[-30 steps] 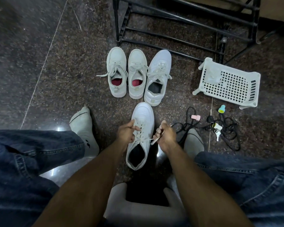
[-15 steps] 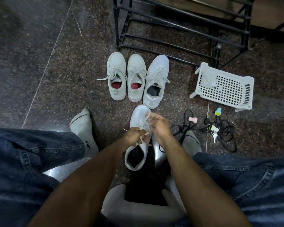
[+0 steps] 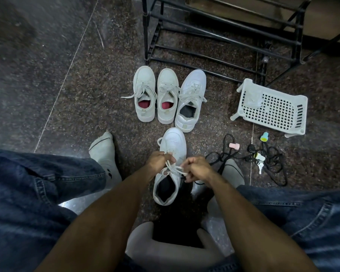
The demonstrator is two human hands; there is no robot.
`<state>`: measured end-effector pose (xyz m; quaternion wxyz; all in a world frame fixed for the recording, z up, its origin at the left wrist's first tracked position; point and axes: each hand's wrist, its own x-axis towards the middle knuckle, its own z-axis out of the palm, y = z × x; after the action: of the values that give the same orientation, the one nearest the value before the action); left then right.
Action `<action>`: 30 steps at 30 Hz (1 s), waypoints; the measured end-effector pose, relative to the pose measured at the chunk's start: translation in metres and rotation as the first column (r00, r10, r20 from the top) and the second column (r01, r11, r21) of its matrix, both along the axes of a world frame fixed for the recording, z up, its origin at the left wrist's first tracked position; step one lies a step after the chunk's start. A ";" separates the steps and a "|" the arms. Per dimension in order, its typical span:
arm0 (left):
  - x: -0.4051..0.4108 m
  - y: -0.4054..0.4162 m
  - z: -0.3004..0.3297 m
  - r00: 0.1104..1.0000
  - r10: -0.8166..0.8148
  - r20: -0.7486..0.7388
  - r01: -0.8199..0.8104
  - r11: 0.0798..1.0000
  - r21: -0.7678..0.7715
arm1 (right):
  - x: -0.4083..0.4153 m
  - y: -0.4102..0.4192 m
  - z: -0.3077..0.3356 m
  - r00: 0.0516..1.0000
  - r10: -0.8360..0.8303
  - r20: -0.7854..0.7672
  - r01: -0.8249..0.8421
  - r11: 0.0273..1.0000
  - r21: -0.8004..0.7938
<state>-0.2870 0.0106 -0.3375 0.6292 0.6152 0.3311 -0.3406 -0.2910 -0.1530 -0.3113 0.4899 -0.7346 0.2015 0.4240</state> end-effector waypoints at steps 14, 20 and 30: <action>0.003 -0.005 -0.012 0.991 -0.070 0.112 0.058 0.992 0.114 | -0.014 0.025 -0.011 0.956 0.242 0.168 -0.240 0.970 -0.031; -0.007 0.016 -0.008 0.892 -0.389 0.230 0.310 0.897 0.315 | -0.012 0.035 -0.013 0.996 0.070 0.063 -0.071 0.997 0.011; -0.017 0.033 0.010 0.382 -0.901 0.206 0.579 0.407 0.707 | -0.002 0.043 -0.008 0.984 -0.100 -0.149 0.101 0.995 -0.003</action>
<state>-0.3037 0.0440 -0.3279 0.2632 0.9113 -0.1227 -0.2920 -0.2934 -0.1105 -0.3195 0.4961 -0.6886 0.2733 0.4528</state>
